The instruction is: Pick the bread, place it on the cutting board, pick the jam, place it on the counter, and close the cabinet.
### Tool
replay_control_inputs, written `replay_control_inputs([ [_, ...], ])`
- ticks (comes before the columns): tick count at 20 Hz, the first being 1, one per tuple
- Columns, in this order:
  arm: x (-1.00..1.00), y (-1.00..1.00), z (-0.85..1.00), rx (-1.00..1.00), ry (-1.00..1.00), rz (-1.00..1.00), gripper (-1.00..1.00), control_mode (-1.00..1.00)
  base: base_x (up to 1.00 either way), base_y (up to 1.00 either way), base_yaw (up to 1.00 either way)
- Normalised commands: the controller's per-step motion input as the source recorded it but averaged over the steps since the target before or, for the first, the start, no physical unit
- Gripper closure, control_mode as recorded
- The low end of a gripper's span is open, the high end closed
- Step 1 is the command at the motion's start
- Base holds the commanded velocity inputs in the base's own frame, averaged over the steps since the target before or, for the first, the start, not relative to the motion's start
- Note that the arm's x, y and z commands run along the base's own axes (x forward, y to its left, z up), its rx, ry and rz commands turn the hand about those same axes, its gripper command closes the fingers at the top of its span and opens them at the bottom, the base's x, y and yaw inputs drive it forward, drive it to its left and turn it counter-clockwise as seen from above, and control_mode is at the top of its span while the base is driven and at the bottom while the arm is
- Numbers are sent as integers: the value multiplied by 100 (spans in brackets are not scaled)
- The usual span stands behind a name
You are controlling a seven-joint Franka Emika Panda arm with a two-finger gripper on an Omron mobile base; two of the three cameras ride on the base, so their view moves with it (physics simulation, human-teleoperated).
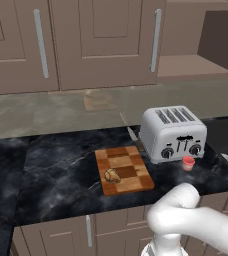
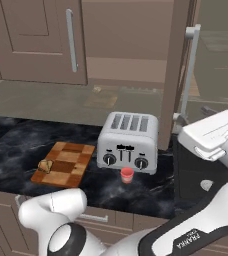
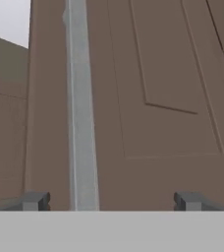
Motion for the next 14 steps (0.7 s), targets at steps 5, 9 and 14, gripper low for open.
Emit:
replay_control_inputs([
  [5,0,0,0,0,0,11,-100,-100,0,0,0],
  [9,1,0,0,0,0,9,-100,-100,0,0,0],
  [14,0,0,0,0,0,7,-100,-100,0,0,0],
])
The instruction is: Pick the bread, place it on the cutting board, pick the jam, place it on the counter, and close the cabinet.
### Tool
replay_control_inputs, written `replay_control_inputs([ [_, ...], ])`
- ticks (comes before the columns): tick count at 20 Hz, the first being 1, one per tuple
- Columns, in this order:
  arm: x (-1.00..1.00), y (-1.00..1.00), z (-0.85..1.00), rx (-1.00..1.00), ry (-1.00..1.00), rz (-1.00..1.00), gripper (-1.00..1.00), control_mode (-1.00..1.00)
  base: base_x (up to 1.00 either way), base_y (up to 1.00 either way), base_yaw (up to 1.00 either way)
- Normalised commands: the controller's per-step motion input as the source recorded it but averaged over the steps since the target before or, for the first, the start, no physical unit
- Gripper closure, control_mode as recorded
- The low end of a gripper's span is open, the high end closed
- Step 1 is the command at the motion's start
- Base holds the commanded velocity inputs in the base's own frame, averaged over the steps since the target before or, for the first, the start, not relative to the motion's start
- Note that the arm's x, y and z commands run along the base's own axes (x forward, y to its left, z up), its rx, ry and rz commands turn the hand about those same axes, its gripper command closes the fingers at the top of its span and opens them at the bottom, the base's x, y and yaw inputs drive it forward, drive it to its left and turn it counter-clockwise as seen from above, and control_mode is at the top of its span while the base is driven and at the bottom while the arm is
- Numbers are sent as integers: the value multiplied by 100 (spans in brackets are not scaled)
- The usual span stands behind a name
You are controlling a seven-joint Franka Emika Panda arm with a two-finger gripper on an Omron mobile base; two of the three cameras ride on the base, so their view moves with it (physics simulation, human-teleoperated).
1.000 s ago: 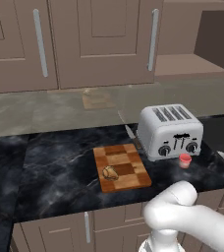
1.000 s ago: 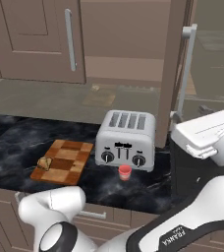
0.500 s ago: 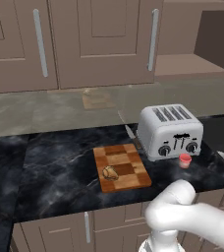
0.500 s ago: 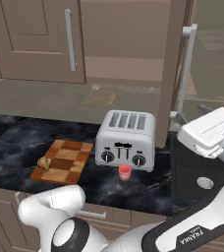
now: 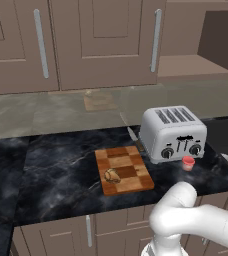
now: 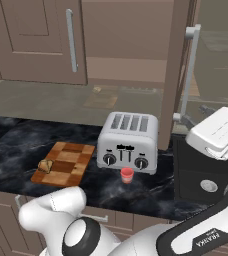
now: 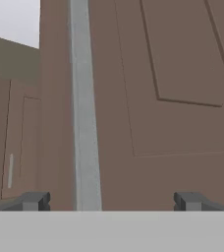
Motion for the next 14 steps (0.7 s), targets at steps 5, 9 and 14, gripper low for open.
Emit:
replay_control_inputs([
  [5,0,8,0,0,0,3,-100,-100,0,0,0],
  [9,0,20,0,0,0,1,-100,-100,0,0,0],
  [14,0,21,0,0,0,1,-100,-100,0,0,0],
])
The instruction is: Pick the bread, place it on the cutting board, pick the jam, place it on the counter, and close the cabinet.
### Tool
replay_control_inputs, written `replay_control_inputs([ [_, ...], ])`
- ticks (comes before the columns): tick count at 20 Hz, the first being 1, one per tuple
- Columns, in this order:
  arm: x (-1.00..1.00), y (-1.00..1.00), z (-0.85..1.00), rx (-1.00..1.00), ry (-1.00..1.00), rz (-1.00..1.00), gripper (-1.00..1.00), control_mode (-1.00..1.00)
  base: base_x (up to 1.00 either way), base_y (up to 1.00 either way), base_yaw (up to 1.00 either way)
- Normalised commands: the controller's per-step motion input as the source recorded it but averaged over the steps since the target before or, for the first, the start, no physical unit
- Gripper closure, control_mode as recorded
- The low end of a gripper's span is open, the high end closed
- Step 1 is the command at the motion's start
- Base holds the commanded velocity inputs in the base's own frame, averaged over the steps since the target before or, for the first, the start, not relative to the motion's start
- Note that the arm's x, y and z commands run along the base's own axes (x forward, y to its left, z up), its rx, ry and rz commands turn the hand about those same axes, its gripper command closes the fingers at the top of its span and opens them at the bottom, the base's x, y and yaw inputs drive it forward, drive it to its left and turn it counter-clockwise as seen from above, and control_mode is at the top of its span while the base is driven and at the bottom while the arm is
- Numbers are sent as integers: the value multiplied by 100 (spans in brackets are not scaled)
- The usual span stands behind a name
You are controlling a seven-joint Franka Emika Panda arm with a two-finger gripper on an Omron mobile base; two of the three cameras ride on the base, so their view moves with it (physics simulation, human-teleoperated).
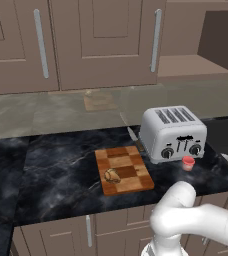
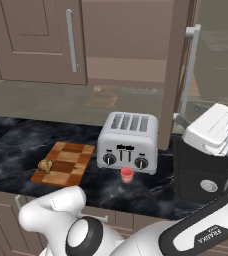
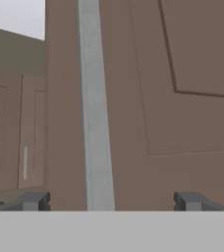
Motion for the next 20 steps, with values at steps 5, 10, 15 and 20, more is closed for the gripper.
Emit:
replay_control_inputs([
  [5,0,17,0,0,1,1,-100,-100,0,0,0],
  [10,0,24,0,0,2,0,-100,-100,0,0,0],
  [15,0,34,0,-1,2,0,-100,-100,0,0,0],
  [20,-9,39,0,0,0,-1,-100,-100,0,0,0],
])
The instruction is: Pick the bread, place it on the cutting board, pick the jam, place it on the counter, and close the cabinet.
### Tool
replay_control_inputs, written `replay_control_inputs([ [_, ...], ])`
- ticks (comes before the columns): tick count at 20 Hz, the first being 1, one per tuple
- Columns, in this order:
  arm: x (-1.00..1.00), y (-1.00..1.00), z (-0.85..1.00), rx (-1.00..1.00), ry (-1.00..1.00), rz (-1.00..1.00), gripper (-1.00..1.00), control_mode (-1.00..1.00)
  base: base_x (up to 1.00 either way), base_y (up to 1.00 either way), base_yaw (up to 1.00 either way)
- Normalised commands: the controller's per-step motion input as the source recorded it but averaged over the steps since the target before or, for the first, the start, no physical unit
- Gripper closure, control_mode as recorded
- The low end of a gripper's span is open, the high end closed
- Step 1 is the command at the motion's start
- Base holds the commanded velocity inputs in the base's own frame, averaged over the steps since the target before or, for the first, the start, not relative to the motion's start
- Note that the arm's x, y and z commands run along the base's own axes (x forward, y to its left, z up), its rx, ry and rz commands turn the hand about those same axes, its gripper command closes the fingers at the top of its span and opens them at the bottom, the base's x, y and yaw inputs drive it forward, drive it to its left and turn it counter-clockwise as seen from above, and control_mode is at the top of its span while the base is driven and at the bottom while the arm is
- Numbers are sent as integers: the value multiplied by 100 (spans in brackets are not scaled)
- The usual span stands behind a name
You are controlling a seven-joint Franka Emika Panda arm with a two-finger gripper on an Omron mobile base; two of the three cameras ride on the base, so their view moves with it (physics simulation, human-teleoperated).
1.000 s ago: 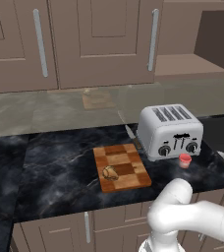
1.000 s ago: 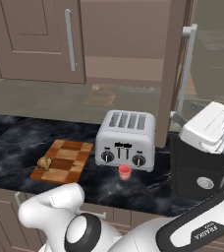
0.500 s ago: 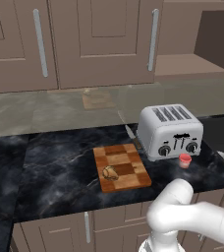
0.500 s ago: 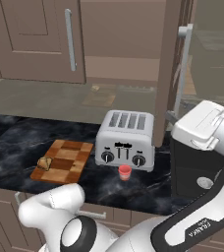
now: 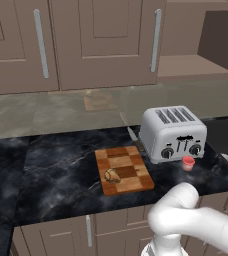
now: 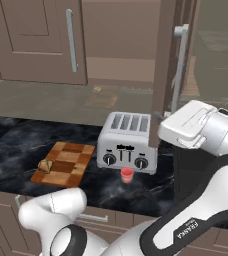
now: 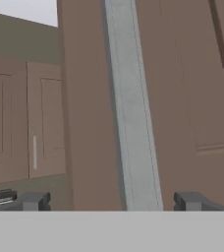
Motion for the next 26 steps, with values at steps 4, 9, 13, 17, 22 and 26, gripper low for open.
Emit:
replay_control_inputs([
  [4,-23,32,0,0,0,-5,-100,-100,0,0,0],
  [9,-15,42,0,0,0,-7,-100,-100,0,0,0],
  [13,-10,53,0,-1,0,-12,-100,-100,0,0,0],
  [17,-5,54,0,-1,0,-14,-100,-100,0,0,0],
  [22,0,46,0,0,0,-15,-100,-100,0,0,0],
  [26,0,42,0,0,0,-14,-100,-100,0,0,0],
])
